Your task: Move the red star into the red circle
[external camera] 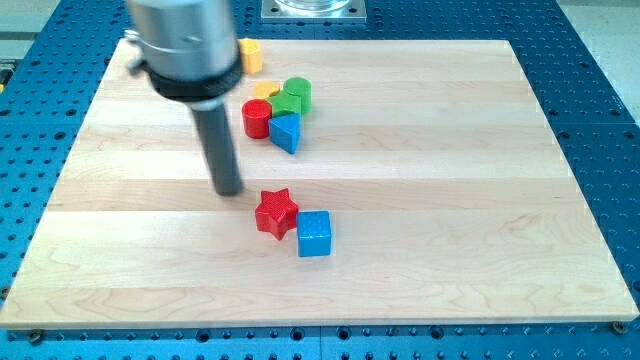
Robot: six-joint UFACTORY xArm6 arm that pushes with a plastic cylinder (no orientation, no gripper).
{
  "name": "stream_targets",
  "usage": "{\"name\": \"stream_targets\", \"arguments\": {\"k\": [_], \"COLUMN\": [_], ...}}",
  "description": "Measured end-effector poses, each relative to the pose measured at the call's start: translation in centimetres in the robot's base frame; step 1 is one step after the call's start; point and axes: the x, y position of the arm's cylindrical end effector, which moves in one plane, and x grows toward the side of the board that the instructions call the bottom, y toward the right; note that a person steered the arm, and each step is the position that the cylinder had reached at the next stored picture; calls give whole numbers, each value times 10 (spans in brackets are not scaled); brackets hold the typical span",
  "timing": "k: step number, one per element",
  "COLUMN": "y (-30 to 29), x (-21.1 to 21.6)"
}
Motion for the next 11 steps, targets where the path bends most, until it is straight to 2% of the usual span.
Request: {"name": "stream_targets", "arguments": {"k": [2, 3, 5, 6, 7, 8, 10, 11], "y": [119, 147, 39, 37, 65, 93, 194, 111], "x": [6, 52, 61, 31, 42, 18, 2, -10]}}
